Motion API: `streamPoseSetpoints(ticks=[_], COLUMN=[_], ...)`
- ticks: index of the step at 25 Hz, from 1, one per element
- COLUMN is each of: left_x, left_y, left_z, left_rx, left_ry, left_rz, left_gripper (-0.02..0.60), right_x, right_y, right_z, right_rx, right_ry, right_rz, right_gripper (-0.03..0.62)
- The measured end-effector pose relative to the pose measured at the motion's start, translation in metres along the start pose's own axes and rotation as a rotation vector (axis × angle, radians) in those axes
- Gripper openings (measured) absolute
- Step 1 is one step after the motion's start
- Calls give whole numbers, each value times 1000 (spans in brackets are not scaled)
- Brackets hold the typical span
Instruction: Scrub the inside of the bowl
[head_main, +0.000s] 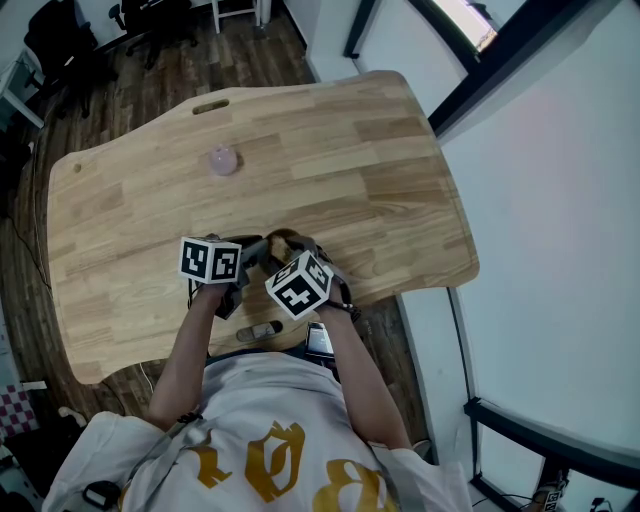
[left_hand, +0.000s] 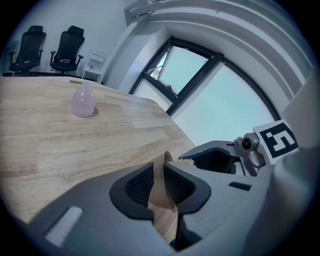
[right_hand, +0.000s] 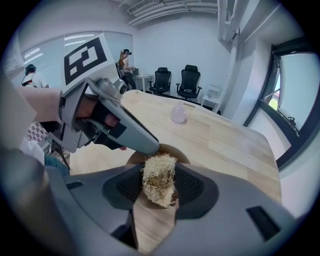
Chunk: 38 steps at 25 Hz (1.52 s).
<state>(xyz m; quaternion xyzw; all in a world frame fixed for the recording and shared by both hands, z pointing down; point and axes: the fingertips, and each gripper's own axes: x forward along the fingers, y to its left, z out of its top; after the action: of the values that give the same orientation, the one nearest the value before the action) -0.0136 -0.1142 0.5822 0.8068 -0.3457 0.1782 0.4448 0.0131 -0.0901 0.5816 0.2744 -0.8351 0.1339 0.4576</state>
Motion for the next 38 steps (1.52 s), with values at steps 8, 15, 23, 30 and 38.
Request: streamPoseSetpoints(ticks=[8,15,23,30,38], left_x=[-3,-1,0,-1,-1], left_y=[7,8,9,12,8], left_z=[2,0,1,2,2], left_rx=[-13,28,35,41,42], left_ry=[-22,-9,-6,-7,-6], left_rz=[20,56,74,98,95], left_gripper=[58,53,50,48,48], right_x=[2,3,2,4,4], right_y=[17,23,24,18,-2], right_z=[0,-8,-16,-23,-26], right_rx=[-67,-84,-32,32,88], right_ry=[0,38,106,172,179], right_rz=[63,112,142,122,35], right_gripper=[172,172,172,170,170])
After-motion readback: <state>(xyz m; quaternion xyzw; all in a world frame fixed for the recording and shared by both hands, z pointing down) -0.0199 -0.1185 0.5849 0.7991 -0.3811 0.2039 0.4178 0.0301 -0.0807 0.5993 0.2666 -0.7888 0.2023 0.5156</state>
